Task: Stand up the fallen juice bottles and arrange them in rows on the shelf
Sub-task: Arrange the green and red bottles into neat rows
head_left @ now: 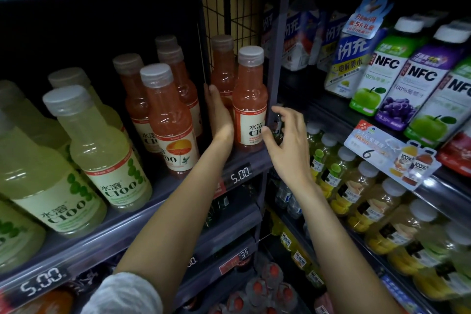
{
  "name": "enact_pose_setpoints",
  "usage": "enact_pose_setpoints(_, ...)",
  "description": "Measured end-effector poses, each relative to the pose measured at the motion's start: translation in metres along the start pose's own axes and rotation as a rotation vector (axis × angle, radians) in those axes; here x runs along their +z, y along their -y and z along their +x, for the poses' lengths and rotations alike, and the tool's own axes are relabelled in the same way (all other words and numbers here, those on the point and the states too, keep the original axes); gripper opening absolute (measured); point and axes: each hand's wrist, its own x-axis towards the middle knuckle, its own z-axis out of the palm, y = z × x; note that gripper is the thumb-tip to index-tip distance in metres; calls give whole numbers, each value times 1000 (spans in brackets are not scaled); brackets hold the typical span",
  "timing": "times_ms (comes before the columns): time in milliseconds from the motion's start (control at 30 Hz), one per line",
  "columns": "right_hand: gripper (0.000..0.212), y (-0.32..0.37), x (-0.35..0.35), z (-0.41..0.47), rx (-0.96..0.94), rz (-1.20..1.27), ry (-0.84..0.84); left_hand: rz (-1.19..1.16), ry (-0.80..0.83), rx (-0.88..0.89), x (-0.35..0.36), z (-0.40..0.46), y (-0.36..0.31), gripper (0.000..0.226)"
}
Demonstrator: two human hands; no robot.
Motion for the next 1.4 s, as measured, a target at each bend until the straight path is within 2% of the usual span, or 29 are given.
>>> enact_pose_setpoints(100,42,2,3,1,1,-5,9,51,8,2,3,0,-6,111)
enact_pose_setpoints(233,48,4,7,1,4,-1,8,70,-42,75,10,-31,-34,59)
enact_pose_setpoints(267,49,4,8,1,1,-4,-2,76,-56,91,10,-34,-33,54)
enact_pose_setpoints(367,49,6,13,2,-13,-15,-52,57,-50,143,10,-32,-27,52)
enact_pose_setpoints(533,49,8,19,2,-20,-19,-101,118,18,134,13,-31,-23,67)
enact_pose_setpoints(733,50,7,21,0,-19,-3,-86,76,107,134,4,-47,-23,56)
enact_pose_setpoints(867,47,10,17,-3,-33,0,-110,132,131,31,-6,-62,-25,75)
enact_pose_setpoints(900,44,11,16,-6,-46,1,-146,157,152,32,-9,-74,-31,63)
enact_pose_setpoints(967,35,17,12,-12,-79,30,-229,189,214,71,-19,-101,-42,25)
enact_pose_setpoints(1067,24,27,10,-25,-122,129,-271,284,230,373,-44,-140,-54,31)
enact_pose_setpoints(1167,17,40,17,-32,-141,255,-154,435,34,777,-73,-149,-52,28)
enact_pose_setpoints(1233,23,54,29,-34,-153,299,5,558,-129,951,-87,-146,-44,34)
enact_pose_setpoints(1300,38,67,46,-33,-173,274,170,562,-222,896,-93,-141,-40,43)
enact_pose_setpoints(1400,60,84,67,-29,-139,222,276,447,-202,726,-96,-134,-39,48)
